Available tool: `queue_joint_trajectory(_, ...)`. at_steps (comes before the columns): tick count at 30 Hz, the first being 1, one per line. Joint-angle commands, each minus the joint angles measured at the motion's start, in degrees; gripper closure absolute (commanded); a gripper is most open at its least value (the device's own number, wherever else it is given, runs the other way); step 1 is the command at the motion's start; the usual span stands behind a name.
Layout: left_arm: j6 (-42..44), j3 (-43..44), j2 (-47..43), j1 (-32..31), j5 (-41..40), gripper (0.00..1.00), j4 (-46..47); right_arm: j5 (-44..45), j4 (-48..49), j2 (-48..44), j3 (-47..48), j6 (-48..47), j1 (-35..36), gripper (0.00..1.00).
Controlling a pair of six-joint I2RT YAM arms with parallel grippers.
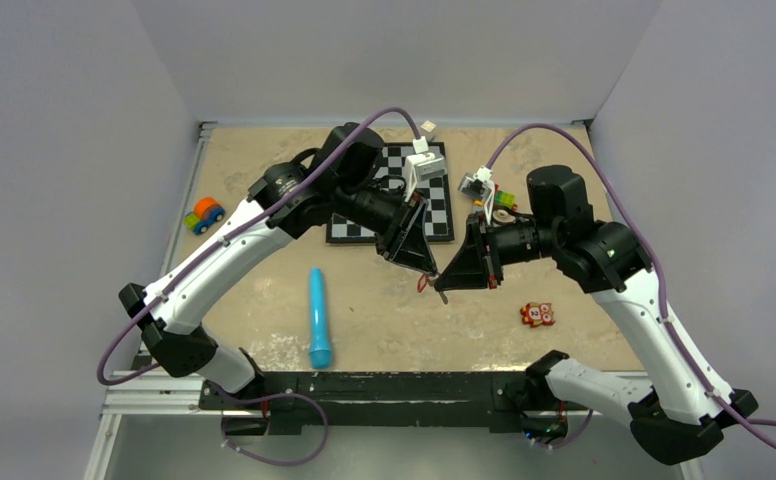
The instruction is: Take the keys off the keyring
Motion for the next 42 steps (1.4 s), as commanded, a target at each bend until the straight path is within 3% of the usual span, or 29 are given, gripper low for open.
queue_joint_trajectory(1, 0.1, 2.2, -0.1, -0.3, 0.4, 0.72, 1.2, -0.5, 1.7, -0.5, 1.5, -0.5, 0.2, 1.0)
queue_joint_trajectory(7, 0.1, 2.1, -0.1, -0.4, 0.5, 0.75, 1.3, -0.5, 1.7, -0.6, 1.3, -0.4, 0.2, 1.0)
queue_joint_trajectory(20, -0.1, 2.1, -0.2, -0.6, 0.4, 1.0, 1.2, -0.1, 2.1, -0.8, 1.3, -0.2, 0.2, 1.0)
queue_joint_trajectory(29, -1.0, 1.4, -1.9, -0.6, -0.6, 1.0, 1.5, 1.2, 5.2, -1.4, 1.1, 2.0, 0.2, 0.98)
queue_joint_trajectory(31, -1.3, 1.0, -2.4, -0.6, -0.8, 1.0, 1.8, 1.6, 5.8, -1.4, 1.5, 2.4, 0.2, 0.88)
queue_joint_trajectory(35, -3.2, -0.8, -4.1, -0.6, -1.1, 1.0, 4.0, 1.8, 6.2, -1.4, 3.0, 2.8, 0.2, 0.52)
queue_joint_trajectory(37, -4.0, -1.0, -4.4, -0.6, -1.2, 1.0, 4.3, 1.9, 7.3, -1.7, 3.2, 3.0, 0.2, 0.38)
queue_joint_trajectory(42, -5.2, -1.0, -5.5, -0.6, -2.7, 1.0, 3.8, 1.5, 11.1, -1.7, 3.2, 5.5, 0.2, 0.21)
